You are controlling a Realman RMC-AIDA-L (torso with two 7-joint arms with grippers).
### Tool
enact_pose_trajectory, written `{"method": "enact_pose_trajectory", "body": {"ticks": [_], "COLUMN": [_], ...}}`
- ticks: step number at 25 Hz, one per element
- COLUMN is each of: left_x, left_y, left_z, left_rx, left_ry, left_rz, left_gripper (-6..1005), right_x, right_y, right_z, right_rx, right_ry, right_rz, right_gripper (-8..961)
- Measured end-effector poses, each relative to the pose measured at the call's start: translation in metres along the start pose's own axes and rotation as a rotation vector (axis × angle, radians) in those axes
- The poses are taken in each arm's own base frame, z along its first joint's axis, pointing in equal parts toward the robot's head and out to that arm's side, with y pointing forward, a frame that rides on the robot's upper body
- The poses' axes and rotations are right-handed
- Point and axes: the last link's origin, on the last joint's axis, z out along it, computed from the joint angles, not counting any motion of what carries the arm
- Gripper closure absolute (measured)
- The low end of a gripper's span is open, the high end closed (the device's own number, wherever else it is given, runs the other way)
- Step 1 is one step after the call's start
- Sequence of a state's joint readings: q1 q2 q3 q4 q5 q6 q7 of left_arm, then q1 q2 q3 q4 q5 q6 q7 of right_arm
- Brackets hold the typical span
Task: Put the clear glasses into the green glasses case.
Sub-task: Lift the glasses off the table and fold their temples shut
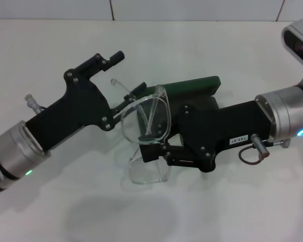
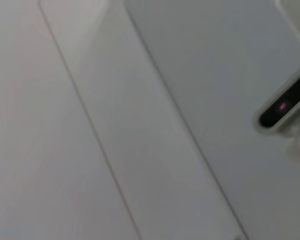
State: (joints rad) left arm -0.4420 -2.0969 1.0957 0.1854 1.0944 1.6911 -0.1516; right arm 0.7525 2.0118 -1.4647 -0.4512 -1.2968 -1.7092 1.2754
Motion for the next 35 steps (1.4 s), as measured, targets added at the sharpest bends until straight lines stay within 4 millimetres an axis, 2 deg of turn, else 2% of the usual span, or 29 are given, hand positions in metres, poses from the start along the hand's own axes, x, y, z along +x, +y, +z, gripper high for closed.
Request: {"method": "enact_pose_trajectory", "body": {"ticks": [4, 35], "left_x": [0.005, 0.007], "left_y": [0.005, 0.007], "left_z": [0.001, -0.001], "left_rx": [-0.031, -0.015], "left_ry": [0.037, 0.054], "left_rz": [0.013, 0.058], "left_gripper": [407, 407], "right_x": [0.002, 0.0], "right_y": [0.0, 0.001], "right_z": [-0.001, -0.015], "right_rx": [0.001, 0.009], "right_ry": [0.012, 0.028], "right_rz": [0.022, 0.046], "right_gripper": [832, 834]}}
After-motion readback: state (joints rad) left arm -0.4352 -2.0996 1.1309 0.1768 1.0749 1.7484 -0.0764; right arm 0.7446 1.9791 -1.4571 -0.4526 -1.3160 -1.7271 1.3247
